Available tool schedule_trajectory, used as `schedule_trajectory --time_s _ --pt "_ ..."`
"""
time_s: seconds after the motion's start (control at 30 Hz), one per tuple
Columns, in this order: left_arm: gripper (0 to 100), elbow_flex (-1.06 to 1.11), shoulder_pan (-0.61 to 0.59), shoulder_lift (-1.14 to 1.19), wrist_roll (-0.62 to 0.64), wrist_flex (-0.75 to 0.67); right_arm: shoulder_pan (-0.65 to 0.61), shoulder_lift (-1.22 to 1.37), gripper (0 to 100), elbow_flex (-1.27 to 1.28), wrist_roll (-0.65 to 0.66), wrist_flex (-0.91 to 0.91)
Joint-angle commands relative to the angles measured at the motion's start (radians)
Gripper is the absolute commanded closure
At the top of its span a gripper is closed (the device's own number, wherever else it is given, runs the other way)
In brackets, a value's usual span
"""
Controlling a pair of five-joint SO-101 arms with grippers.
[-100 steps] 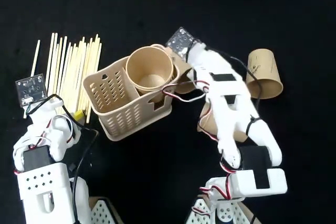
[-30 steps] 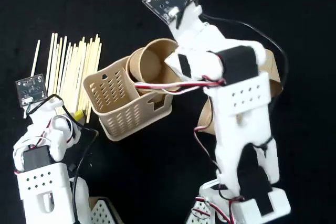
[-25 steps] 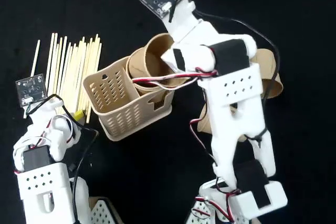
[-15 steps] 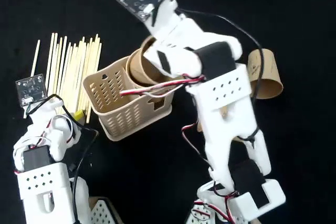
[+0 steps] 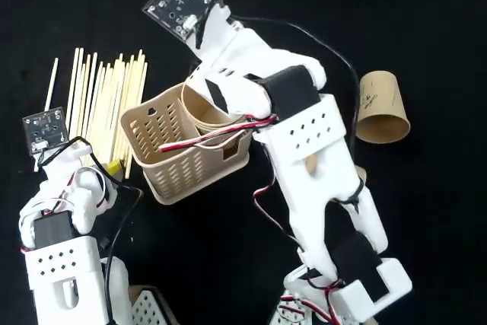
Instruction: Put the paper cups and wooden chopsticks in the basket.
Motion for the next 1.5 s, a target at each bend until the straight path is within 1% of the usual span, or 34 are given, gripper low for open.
schedule_trajectory --time_s 0.0,0.1,0.13,0.27,0.37,0.5,0.6,0.7,0.77,0.83,1.0,1.23,1.33,1.47 --pt "74 -0.002 -0.004 -0.008 0.011 -0.018 0.037 -0.031 75.4 -0.051 -0.002 0.006" --pt "74 -0.002 -0.004 -0.008 0.011 -0.018 0.097 -0.065 75.4 -0.133 0.008 0.081" --pt "74 -0.002 -0.004 -0.008 0.011 -0.018 0.120 -0.077 75.4 -0.160 0.034 0.121" --pt "74 -0.002 -0.005 -0.008 0.011 -0.018 0.239 -0.122 75.4 -0.225 0.189 0.315" --pt "74 -0.004 -0.004 -0.008 0.011 -0.018 0.396 -0.148 75.4 -0.211 0.292 0.397" --pt "74 -0.004 -0.001 -0.008 0.011 -0.018 0.657 -0.166 75.4 -0.084 0.497 0.373" --pt "74 -0.004 0.001 -0.008 0.011 -0.018 0.806 -0.170 75.4 0.071 0.646 0.313" --pt "74 -0.004 0.001 -0.008 0.011 -0.018 0.914 -0.171 75.4 0.251 0.775 0.198" --pt "74 -0.002 0.002 -0.008 0.011 -0.018 0.971 -0.171 75.4 0.375 0.864 0.078" --pt "74 -0.002 0.002 -0.008 0.011 -0.018 1.007 -0.171 75.4 0.506 0.907 -0.072" --pt "74 -0.002 0.002 -0.008 0.011 -0.018 1.028 -0.162 75.4 0.789 0.927 -0.468" --pt "74 -0.001 0.002 -0.008 0.011 -0.018 0.999 -0.162 75.5 1.129 0.927 -0.953" --pt "74 0.008 0.002 -0.008 0.011 -0.031 0.993 -0.162 75.5 1.214 0.927 -1.108" --pt "74 0.018 0.002 -0.006 0.011 -0.044 0.987 -0.162 75.6 1.287 0.924 -1.244"
